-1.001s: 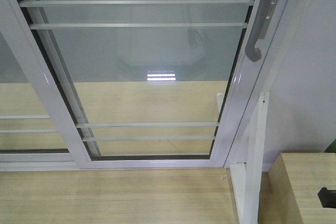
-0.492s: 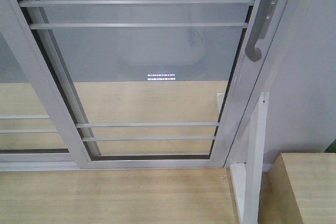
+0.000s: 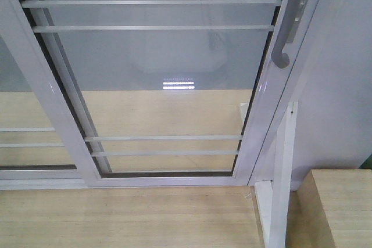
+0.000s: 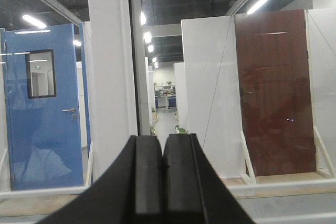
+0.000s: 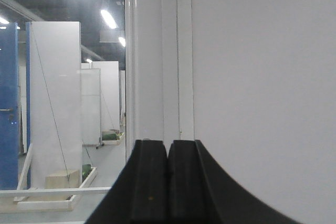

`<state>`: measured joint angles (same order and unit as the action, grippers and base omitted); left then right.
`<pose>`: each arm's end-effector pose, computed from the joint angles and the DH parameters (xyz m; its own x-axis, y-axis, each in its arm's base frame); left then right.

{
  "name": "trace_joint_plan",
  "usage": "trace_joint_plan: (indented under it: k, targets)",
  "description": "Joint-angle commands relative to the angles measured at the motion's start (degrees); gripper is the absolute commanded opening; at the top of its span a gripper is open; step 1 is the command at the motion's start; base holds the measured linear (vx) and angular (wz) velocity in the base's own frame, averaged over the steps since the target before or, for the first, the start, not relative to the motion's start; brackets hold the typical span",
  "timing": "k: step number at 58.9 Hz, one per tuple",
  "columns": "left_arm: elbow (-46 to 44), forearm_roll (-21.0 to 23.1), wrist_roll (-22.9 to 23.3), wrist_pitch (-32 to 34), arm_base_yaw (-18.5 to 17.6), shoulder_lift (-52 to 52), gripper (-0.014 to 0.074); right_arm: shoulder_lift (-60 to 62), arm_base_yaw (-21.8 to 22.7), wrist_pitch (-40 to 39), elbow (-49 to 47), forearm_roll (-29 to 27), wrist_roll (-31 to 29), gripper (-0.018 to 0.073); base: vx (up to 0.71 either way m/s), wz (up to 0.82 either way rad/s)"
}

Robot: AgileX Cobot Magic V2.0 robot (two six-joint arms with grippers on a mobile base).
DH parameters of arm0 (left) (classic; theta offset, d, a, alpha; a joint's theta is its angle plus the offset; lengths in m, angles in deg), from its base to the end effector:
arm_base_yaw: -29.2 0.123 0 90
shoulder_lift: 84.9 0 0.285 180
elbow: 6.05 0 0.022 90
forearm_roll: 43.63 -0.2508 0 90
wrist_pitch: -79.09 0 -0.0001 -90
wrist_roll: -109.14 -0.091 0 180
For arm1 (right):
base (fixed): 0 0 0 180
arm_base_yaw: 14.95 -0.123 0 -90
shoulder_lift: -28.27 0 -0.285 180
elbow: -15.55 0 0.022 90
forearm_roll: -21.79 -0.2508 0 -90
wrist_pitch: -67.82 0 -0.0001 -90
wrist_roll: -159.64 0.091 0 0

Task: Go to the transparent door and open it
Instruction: 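Raise the right gripper toward the silver door handle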

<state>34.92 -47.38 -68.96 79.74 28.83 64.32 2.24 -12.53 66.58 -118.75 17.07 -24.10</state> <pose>0.0726 -0.0005 0.3977 0.3240 0.0302 -0.9456 -0.0033 0.9995 0.0308 0.0609 -0.0027 0.3779 0.3343 0.0030 -0.9425 0.0382 0.9991 0.0167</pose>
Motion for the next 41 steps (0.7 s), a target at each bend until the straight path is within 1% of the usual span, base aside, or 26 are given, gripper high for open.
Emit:
trace_joint_plan:
  k: [1, 7, 19, 28, 36, 41]
  targets:
    - [-4.14, 0.40, 0.21, 2.61, -0.23, -5.46, -0.0006, -6.15, 0.19, -3.15, -3.09, 0.52, 0.14, -0.0008, 0.00, 0.00]
    - [-4.36, 0.34, 0.21, 0.20, -0.23, -10.19, -0.0004, -11.16, 0.19, -2.65, -2.61, 0.16, 0.29, -0.0008, 0.00, 0.00]
    - [-4.36, 0.34, 0.21, -10.74, -0.23, -16.42, 0.0007, -18.32, 0.19, -0.15, -2.61, 0.12, 0.64, -0.0003, 0.00, 0.00]
    - [-4.36, 0.34, -0.01, -14.77, -0.23, -18.22, 0.0048, -21.52, 0.19, 0.24, -2.61, 0.12, 1.59, 0.0013, 0.00, 0.00]
    - [-4.36, 0.34, -0.01, -15.07, -0.23, -18.38, 0.0129, -23.30, 0.19, 0.24, -2.61, 0.12, 1.59, 0.0081, 0.00, 0.00]
    - [-4.36, 0.34, -0.01, -15.07, -0.23, -18.38, 0.0200, -24.63, 0.19, 0.24, -2.61, 0.12, 1.59, 0.0162, 0.00, 0.00]
